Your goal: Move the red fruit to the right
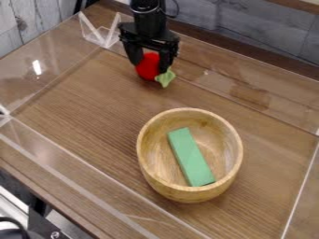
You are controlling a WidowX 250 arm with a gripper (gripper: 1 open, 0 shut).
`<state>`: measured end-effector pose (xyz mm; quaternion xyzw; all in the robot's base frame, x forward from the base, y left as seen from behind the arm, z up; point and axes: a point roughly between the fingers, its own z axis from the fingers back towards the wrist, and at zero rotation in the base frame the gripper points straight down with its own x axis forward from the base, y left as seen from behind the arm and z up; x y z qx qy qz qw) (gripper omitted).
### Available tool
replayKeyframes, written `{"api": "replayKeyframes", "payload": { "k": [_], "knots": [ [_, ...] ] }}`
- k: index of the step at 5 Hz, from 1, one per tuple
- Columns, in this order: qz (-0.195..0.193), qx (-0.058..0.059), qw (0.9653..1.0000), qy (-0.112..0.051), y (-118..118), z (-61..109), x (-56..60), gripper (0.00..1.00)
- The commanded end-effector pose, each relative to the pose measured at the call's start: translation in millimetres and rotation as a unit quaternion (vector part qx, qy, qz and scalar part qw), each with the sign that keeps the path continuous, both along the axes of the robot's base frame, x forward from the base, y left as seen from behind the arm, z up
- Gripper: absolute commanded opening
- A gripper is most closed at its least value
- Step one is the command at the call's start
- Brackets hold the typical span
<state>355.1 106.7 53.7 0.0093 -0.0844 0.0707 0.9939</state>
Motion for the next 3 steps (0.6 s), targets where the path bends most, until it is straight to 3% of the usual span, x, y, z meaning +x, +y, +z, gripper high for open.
{"api": "replayKeyframes", "payload": {
  "k": [1, 3],
  "knots": [
    [0.003, 0.009, 0.9997, -0.024, 3.1, 12.4, 5.8, 1.0],
    [0.005, 0.008, 0.9995, -0.031, 1.5, 13.2, 6.6, 1.0]
  ]
}}
